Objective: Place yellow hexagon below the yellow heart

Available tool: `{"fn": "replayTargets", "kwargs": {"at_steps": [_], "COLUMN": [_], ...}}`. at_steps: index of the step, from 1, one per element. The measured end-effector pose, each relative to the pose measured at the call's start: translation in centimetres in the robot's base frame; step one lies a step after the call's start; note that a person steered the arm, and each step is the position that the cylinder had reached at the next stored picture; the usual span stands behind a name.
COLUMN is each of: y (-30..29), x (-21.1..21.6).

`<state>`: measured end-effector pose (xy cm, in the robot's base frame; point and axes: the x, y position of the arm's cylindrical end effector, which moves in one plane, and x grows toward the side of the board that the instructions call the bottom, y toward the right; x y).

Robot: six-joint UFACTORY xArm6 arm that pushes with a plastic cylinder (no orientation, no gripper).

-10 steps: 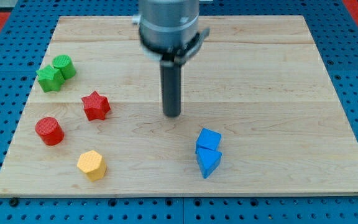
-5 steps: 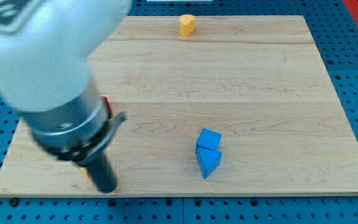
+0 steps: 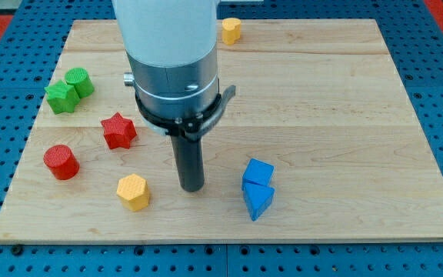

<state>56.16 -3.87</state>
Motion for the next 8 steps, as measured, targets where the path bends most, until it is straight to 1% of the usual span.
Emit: {"fn": "replayTargets", "kwargs": {"at_steps": [1,2,3,4,5,6,7,8], "y": [-2.5,-7.6,-7.8,-8.1,-11.9,-11.5,-9.0,-3.4], "x": [5.4,4.8,2.4,2.3,2.9,0.0,-3.2,-2.2]}}
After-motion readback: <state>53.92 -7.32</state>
